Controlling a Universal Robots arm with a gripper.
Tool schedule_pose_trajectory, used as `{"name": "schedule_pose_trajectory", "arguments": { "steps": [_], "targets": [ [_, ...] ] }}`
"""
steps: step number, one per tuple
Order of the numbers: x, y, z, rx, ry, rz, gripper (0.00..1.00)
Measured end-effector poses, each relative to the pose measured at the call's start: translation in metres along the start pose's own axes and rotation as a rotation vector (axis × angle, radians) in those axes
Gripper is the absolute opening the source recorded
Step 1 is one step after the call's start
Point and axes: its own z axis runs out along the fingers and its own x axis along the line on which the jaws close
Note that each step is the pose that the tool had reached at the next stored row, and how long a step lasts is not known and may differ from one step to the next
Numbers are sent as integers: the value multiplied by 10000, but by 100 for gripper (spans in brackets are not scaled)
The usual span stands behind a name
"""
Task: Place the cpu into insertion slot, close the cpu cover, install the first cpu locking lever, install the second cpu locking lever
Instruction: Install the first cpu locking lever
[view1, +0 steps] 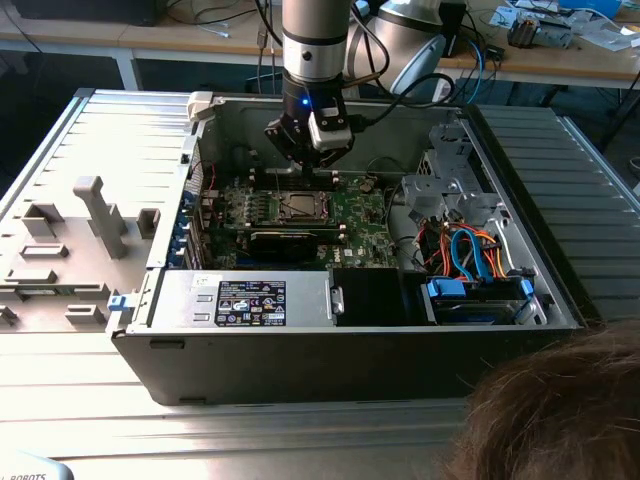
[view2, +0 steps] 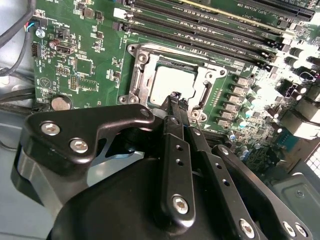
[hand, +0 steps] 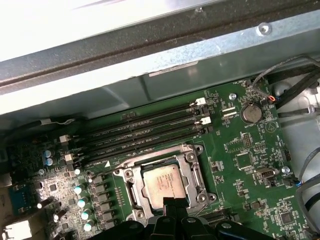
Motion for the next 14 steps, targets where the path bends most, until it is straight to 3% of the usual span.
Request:
{"name": "schedule_pose_trajectory", "arguments": {
  "steps": [14],
  "targets": [
    [0,0,0,-6,-2,-407,11]
  ]
}}
